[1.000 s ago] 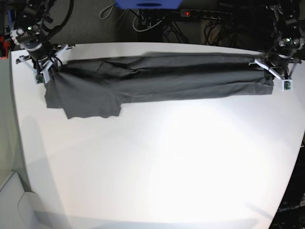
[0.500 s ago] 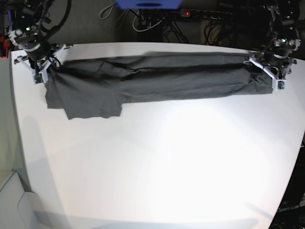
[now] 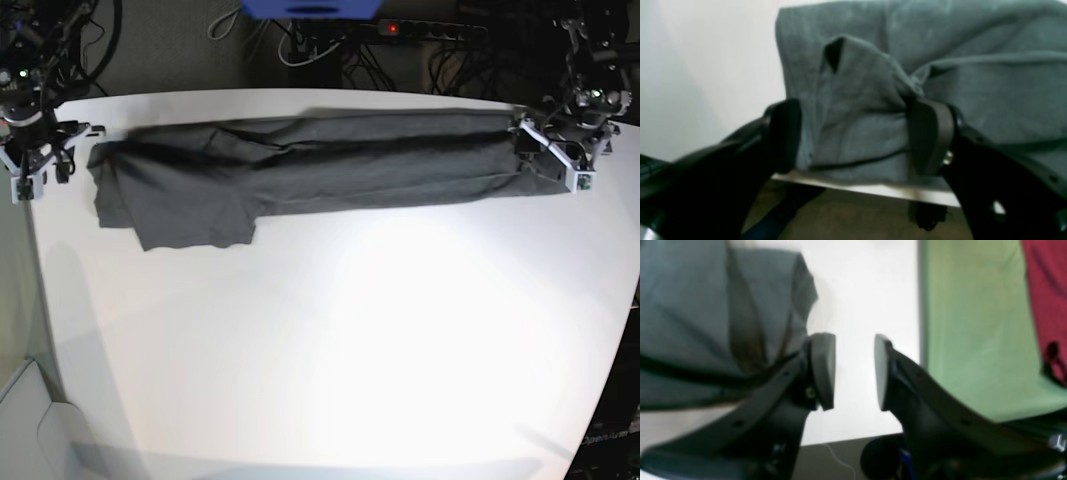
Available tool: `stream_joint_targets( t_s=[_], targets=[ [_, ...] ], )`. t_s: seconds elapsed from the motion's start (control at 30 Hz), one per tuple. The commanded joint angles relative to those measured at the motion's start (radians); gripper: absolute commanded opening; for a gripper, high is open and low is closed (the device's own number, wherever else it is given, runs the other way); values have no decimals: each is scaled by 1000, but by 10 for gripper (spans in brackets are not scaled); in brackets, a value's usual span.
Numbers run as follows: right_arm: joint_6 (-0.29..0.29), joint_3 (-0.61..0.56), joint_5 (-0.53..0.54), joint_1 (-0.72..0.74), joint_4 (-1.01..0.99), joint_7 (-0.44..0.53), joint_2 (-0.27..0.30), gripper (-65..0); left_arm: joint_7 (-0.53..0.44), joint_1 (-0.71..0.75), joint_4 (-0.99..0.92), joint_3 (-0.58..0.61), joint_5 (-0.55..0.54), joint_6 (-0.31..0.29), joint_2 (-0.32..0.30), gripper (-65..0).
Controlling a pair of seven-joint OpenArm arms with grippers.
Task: Layout the t-shirt on the table in an organized manner, then fold the t-shirt properly
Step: 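Regrasp the strip end with the right gripper and tuck the loose fabric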
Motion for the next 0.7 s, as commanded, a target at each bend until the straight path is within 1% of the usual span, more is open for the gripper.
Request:
stream_joint_targets(
  t_s=[0.0,0.1,0.2,0.3,0.37,0.47,0.53,0.6,0.67],
  targets=[
    [0,-28,15,26,29,1,12,-420,-6,4,19,-8,-2,3,-13,-159],
    [0,-143,9,90,26,-103,27,-373,-3,4,19,-8,-2,3,-13,-159],
    [0,-296,9,152,3,-214,42,-321,-3,4,19,-9,-2,5,-13,-159],
    [0,-396,9,241,-50,-274,39,-292,-2,4,15,-9,-2,8,-13,-159],
    [0,-419,8,296,-115,-300,38,-290,-2,6,19,-9,-2,8,-13,-159],
    [0,-417,8,368,-233,-312,38,-290,-2,9,19,-9,-2,9,-13,-159],
    [0,-416,8,402,-317,-306,46,-290,-2,12,19,-9,-2,9,-13,-159],
    [0,-414,8,434,-391,-304,69,-290,-2,12,19,-9,-2,9,-13,-159],
    [0,-414,8,461,-460,-304,79,-290,-2,12,19,-11,-2,9,-11,-159]
  ],
)
